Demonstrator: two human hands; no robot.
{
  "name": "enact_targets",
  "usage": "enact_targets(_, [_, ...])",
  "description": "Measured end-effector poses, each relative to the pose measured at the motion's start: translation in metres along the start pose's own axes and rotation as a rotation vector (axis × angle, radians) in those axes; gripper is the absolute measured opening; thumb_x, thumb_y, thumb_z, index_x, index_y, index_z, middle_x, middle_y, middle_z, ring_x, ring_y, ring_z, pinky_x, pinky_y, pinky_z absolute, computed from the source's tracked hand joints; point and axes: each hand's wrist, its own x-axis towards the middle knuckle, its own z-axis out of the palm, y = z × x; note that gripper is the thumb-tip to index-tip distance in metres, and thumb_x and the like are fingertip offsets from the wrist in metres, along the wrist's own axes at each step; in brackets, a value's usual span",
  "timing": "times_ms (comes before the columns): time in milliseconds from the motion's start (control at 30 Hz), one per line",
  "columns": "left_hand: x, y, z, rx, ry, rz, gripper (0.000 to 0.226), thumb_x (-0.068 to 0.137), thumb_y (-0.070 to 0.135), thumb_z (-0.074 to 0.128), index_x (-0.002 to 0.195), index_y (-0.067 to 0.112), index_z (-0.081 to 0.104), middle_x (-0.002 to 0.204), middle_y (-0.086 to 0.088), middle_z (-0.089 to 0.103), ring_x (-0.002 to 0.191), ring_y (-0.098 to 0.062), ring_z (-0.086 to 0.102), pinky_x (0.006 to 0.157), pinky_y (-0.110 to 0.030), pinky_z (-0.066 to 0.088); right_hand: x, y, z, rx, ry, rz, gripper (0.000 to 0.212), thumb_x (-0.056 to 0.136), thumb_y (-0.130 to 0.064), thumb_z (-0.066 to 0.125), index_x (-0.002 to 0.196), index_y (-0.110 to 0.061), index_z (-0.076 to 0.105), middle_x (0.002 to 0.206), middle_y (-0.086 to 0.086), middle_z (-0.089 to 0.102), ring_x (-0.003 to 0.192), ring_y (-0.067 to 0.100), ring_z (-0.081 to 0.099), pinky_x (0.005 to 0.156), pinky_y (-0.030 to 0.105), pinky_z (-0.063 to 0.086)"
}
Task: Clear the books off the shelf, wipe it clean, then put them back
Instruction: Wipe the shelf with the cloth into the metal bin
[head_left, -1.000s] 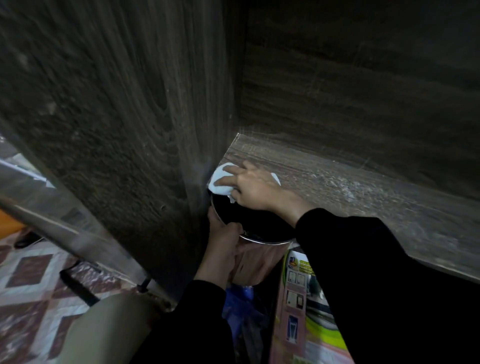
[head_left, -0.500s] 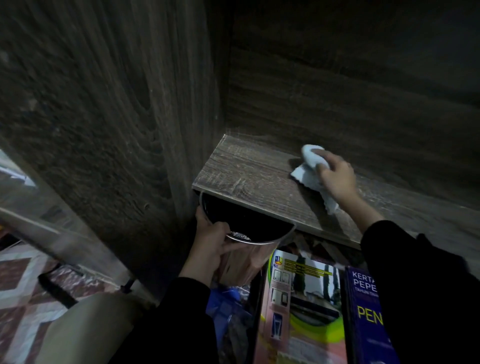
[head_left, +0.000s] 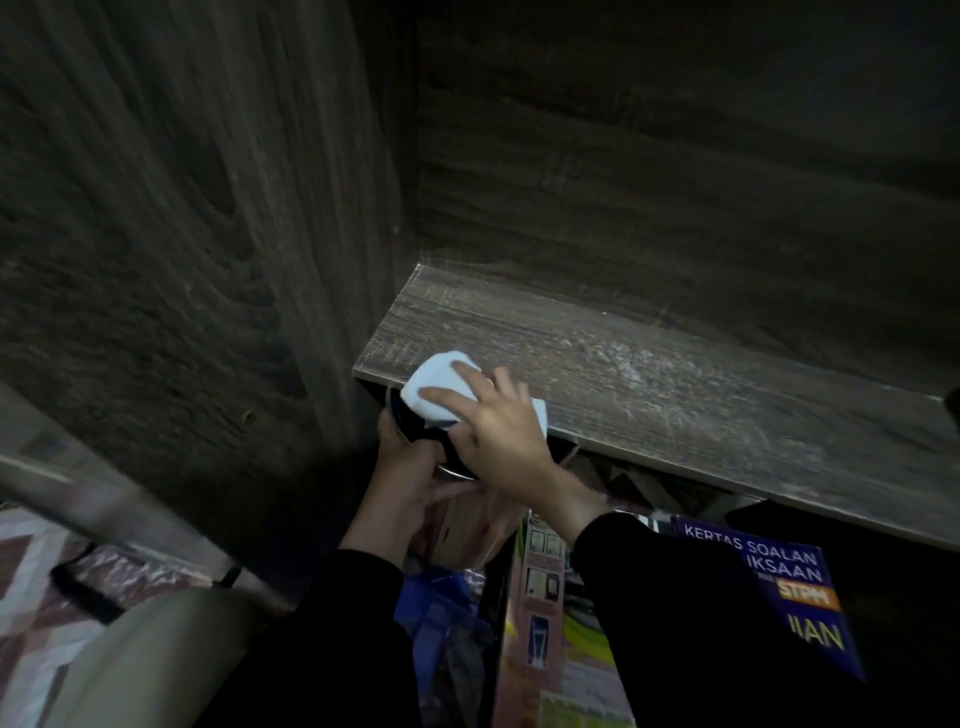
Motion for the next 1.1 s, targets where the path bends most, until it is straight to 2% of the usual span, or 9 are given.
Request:
enact_targets(167, [0.004, -0.003, -0.001, 0.037, 0.02, -0.012, 0.069, 0.081, -0.02, 0.032, 0.138, 0.018, 0.029, 0.128, -0.008, 0.044, 0.093, -0.029, 0.054, 0.047, -0.046, 0.055, -0.019, 0.055, -0.042, 0.15, 0.251, 0.154, 0.049, 0.078, -0.025, 0.039, 0.118, -0.023, 0.067, 0.126, 0.011, 0.061, 0.106, 0.03, 0.051, 0.089, 0.029, 0.031])
enact_targets(300, [0.006, -0.005, -0.001, 0.039, 0.023, 0.004, 0.064, 0.08, -0.021, 0.03, 0.132, 0.016, 0.032, 0.118, -0.006, 0.043, 0.095, -0.031, 0.051, 0.043, -0.046, 0.054, -0.064, 0.15, -0.092, -0.027, 0.444, 0.522, 0.049, 0.08, -0.024, 0.04, 0.122, -0.014, 0.064, 0.126, 0.017, 0.06, 0.116, 0.037, 0.052, 0.094, 0.034, 0.03])
enact_targets(433, [0.005, -0.007, 0.0, 0.048, 0.004, 0.012, 0.055, 0.081, -0.02, 0.032, 0.117, 0.021, 0.035, 0.113, -0.003, 0.046, 0.088, -0.027, 0.053, 0.042, -0.044, 0.055, -0.112, 0.2, -0.113, -0.146, 0.293, 1.046, 0.045, 0.093, -0.025, 0.046, 0.139, -0.025, 0.048, 0.145, 0.015, 0.04, 0.124, 0.043, 0.035, 0.103, 0.048, 0.029])
enact_targets(500, [0.005, -0.009, 0.001, 0.058, -0.005, 0.014, 0.053, 0.082, -0.02, 0.032, 0.116, 0.021, 0.035, 0.119, -0.006, 0.044, 0.093, -0.03, 0.053, 0.042, -0.043, 0.055, -0.11, 0.194, -0.104, -0.209, 0.14, 1.12, 0.049, 0.096, -0.033, 0.044, 0.145, -0.028, 0.037, 0.152, 0.014, 0.027, 0.13, 0.042, 0.027, 0.106, 0.052, 0.024])
enact_targets(633, [0.006, -0.011, 0.003, 0.079, 0.004, 0.024, 0.054, 0.081, -0.021, 0.03, 0.115, 0.021, 0.035, 0.124, -0.007, 0.041, 0.098, -0.03, 0.05, 0.043, -0.042, 0.055, -0.065, 0.144, -0.071, -0.265, -0.003, 0.918, 0.051, 0.101, -0.042, 0.03, 0.15, -0.03, 0.021, 0.159, 0.012, 0.01, 0.14, 0.039, 0.015, 0.109, 0.054, 0.017])
enact_targets(800, [0.009, -0.011, 0.006, 0.092, 0.015, 0.045, 0.056, 0.08, -0.023, 0.031, 0.117, 0.019, 0.036, 0.126, -0.01, 0.043, 0.099, -0.031, 0.05, 0.043, -0.042, 0.055, -0.011, 0.051, -0.028, -0.161, -0.1, 0.562, 0.053, 0.099, -0.039, 0.032, 0.15, -0.031, 0.018, 0.16, 0.01, 0.004, 0.142, 0.035, 0.009, 0.111, 0.05, 0.011])
enact_targets(933, [0.014, -0.013, 0.009, 0.084, 0.007, 0.044, 0.063, 0.078, -0.022, 0.038, 0.129, 0.015, 0.039, 0.126, -0.016, 0.052, 0.09, -0.033, 0.059, 0.046, -0.047, 0.055, -0.002, 0.011, -0.018, -0.169, -0.136, 0.247, 0.061, 0.09, -0.03, 0.05, 0.147, -0.033, 0.029, 0.157, 0.01, 0.016, 0.138, 0.033, 0.017, 0.108, 0.045, 0.018])
enact_targets(1000, [0.017, -0.014, 0.01, 0.075, 0.007, 0.048, 0.071, 0.076, -0.022, 0.041, 0.136, 0.016, 0.037, 0.127, -0.017, 0.054, 0.096, -0.038, 0.06, 0.048, -0.05, 0.056, 0.0, 0.017, -0.022, -0.102, -0.128, 0.145, 0.058, 0.087, -0.024, 0.056, 0.142, -0.031, 0.041, 0.152, 0.008, 0.031, 0.134, 0.032, 0.026, 0.105, 0.04, 0.023])
enact_targets(1100, [0.019, -0.014, 0.014, 0.071, 0.034, 0.049, 0.073, 0.077, -0.022, 0.036, 0.139, 0.015, 0.034, 0.133, -0.018, 0.048, 0.105, -0.042, 0.055, 0.045, -0.045, 0.056, -0.004, 0.036, -0.041, 0.328, -0.069, 0.105, 0.048, 0.078, -0.011, 0.064, 0.124, -0.019, 0.064, 0.132, 0.009, 0.059, 0.124, 0.027, 0.049, 0.107, 0.039, 0.03])
